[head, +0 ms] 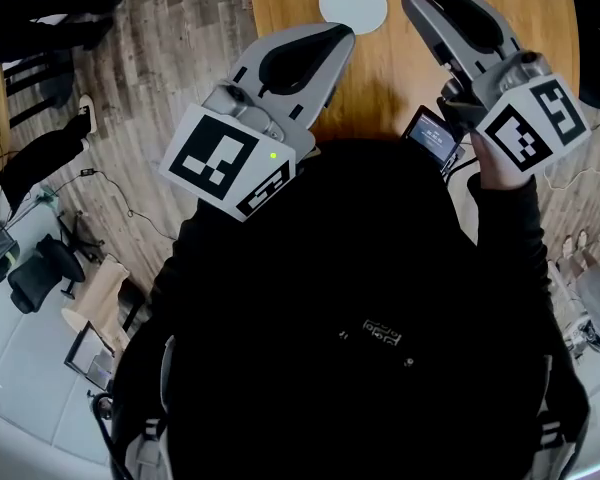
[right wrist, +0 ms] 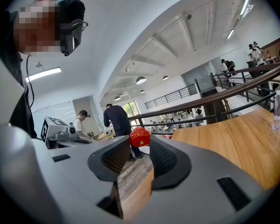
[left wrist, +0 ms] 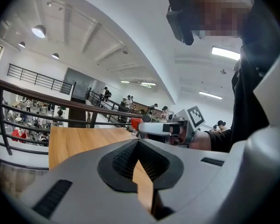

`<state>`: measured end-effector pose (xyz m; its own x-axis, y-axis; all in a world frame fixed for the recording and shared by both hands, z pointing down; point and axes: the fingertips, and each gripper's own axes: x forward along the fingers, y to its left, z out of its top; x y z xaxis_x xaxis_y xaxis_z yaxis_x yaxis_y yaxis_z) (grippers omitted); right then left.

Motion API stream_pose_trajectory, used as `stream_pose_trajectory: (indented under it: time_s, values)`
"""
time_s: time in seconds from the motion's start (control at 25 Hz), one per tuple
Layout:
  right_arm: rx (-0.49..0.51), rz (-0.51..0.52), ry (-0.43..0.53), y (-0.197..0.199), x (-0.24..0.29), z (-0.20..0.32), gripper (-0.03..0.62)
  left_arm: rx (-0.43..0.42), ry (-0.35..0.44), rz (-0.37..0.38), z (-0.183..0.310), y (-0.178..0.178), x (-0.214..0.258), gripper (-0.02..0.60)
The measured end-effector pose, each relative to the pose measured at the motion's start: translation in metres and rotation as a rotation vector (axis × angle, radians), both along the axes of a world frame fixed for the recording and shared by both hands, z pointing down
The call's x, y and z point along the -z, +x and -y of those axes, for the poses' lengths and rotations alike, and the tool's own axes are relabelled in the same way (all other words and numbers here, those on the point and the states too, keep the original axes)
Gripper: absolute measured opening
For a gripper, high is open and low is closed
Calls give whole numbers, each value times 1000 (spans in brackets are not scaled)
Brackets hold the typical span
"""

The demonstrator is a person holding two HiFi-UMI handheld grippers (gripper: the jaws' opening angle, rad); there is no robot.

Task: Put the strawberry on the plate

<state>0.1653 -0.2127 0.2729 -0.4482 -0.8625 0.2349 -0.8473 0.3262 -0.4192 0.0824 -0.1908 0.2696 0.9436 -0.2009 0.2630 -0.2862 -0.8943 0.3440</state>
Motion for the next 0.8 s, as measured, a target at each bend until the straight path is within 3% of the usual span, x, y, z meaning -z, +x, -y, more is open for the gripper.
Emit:
stream_pose_trajectory:
  time_s: [0.24,0.56,0.8]
  values:
    - [21,-3,-30,-7,-35,16,141,18,-21,5,9,-7,-26,-2]
    - [41,-30,-72,-3,-45,14,141,33,-43,-1,-8,-9,-21,-2]
    - [60,-55,-137,-2,-84,20,141,91,-70,0,-5,-21,-38,-2]
